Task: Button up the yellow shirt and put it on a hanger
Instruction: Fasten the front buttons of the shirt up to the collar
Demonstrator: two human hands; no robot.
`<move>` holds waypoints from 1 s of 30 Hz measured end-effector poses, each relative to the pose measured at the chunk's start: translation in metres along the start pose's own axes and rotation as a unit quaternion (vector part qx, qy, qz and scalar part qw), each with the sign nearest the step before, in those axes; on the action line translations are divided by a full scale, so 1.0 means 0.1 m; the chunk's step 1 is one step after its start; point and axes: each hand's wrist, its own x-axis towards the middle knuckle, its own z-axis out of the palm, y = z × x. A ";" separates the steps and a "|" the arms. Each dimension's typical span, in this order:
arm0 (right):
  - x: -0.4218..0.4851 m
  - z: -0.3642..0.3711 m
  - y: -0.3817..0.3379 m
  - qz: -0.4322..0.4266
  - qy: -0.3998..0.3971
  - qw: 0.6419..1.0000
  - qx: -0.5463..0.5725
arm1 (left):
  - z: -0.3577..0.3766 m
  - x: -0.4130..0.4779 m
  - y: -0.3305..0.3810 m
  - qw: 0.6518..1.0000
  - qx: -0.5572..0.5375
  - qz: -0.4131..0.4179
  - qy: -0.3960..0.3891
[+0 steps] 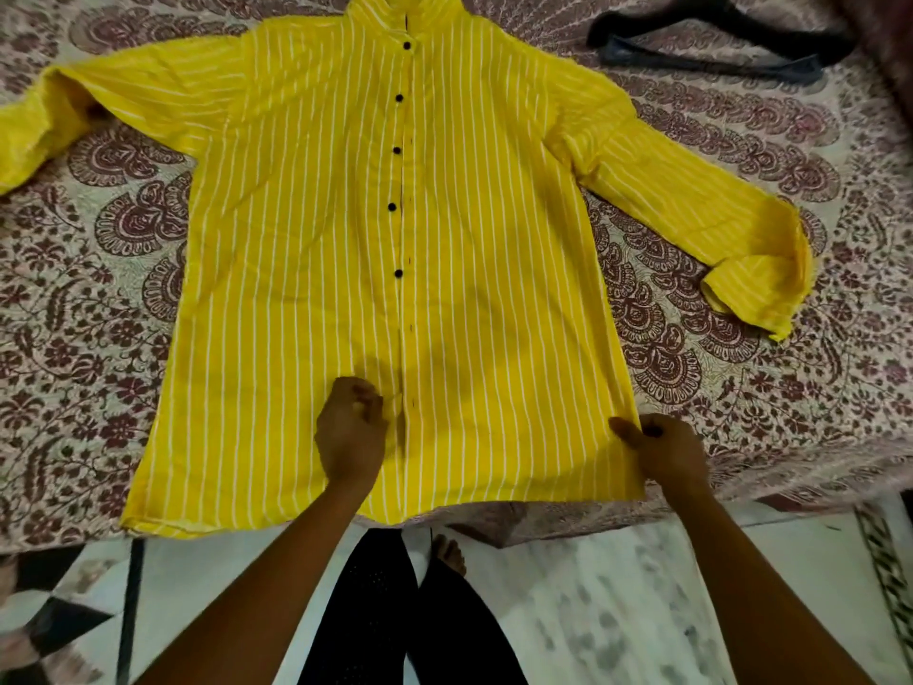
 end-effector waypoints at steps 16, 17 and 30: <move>-0.28 0.52 -0.67 -0.176 0.112 0.959 -0.190 | -0.04 -0.32 0.18 0.966 0.134 0.213 -0.052; -0.24 0.67 -0.80 -0.235 0.092 0.947 -0.200 | 0.03 -0.18 0.24 0.955 0.149 0.248 -0.062; 0.34 0.89 -0.92 -0.221 0.119 0.938 -0.240 | 0.25 0.84 0.23 0.841 0.343 0.345 -0.238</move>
